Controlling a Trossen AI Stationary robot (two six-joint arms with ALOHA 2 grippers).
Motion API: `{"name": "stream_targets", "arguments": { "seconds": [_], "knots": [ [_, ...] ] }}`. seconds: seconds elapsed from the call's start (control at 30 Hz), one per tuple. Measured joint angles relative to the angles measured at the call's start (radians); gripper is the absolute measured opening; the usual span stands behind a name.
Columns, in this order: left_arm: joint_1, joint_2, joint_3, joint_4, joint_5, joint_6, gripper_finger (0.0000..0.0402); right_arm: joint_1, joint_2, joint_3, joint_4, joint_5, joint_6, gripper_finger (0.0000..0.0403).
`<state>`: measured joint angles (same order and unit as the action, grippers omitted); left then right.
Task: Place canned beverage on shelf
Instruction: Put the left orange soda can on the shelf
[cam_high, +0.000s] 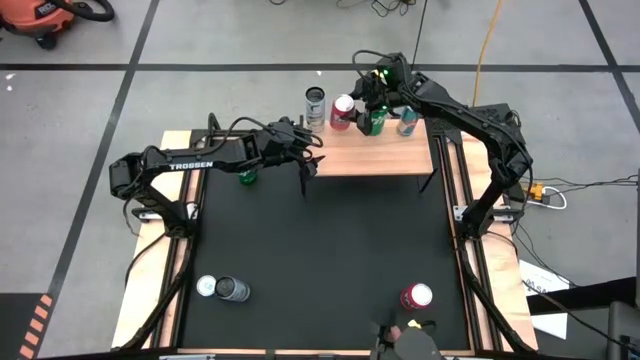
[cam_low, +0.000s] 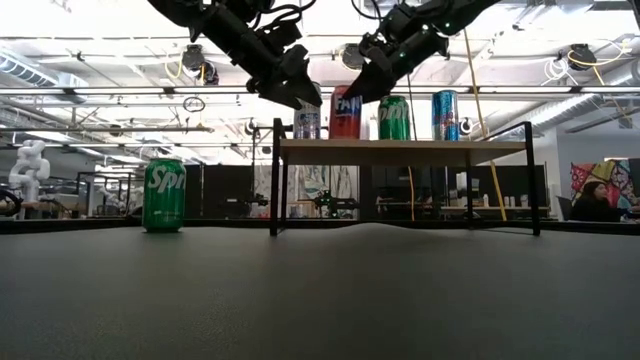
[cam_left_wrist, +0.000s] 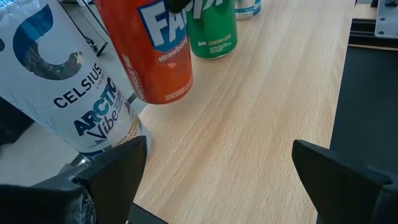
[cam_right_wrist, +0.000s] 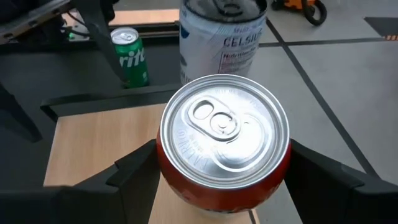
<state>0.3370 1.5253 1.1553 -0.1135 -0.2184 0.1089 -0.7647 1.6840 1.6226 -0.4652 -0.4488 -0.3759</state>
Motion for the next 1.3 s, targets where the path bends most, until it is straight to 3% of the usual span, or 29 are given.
{"name": "stream_targets", "arguments": {
  "seconds": [1.3],
  "knots": [
    [0.0, 0.0, 0.0, -0.001, 0.0, -0.002, 0.0393, 0.016, 0.05, 0.003, 0.009, 0.054, 0.06, 0.0281]
  ]
}}
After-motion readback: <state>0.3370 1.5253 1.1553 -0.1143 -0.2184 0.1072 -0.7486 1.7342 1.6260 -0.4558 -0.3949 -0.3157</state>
